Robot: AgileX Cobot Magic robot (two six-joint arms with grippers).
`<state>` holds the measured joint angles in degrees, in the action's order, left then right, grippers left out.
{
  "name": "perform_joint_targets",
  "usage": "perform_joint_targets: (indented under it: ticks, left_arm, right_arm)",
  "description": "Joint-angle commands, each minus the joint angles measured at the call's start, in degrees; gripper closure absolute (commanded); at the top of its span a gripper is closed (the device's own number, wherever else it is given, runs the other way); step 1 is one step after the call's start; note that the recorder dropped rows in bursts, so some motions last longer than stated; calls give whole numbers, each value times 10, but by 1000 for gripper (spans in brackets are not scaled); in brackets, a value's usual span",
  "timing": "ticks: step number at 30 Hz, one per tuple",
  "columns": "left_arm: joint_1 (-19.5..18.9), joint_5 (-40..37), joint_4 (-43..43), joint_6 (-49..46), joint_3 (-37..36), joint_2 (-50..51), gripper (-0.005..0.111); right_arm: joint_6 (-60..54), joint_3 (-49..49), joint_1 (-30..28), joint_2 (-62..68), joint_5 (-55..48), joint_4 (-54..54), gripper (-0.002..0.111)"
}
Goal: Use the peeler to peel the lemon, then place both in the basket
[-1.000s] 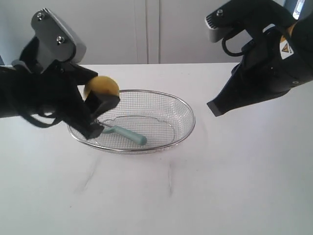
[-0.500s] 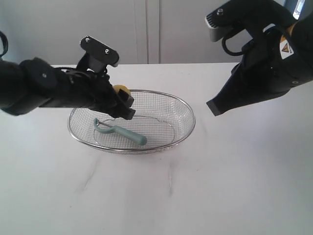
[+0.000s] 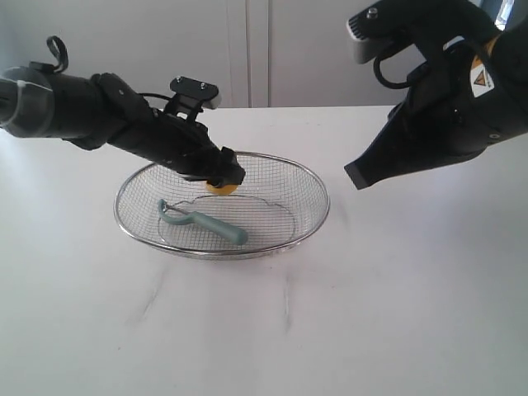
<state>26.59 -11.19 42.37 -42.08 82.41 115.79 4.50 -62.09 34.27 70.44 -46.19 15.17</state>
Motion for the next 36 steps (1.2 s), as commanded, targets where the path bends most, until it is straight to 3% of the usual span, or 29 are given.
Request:
perform_joint_targets:
  ticks: [1, 6, 9, 16, 18, 32, 36]
  left_arm:
    - [-1, 5, 13, 5, 4, 23, 107]
    - [-1, 5, 13, 5, 4, 36, 106]
    - [-1, 5, 13, 5, 4, 36, 95]
    - [-1, -5, 13, 5, 4, 36, 39]
    - [-1, -13, 13, 5, 4, 35, 30]
    - [-1, -72, -14, 5, 4, -68, 29]
    - [-1, -118, -91, 78, 4, -124, 38]
  right_arm:
    - [3, 3, 0, -5, 9, -2, 108]
    - [3, 3, 0, -5, 9, -2, 108]
    - [3, 3, 0, -5, 9, -2, 108]
    - [3, 6, 0, -1, 10, -2, 108]
    - [3, 7, 0, 0, 11, -2, 108]
    - [5, 9, 0, 0, 12, -2, 108]
    - [5, 9, 0, 0, 11, -2, 108]
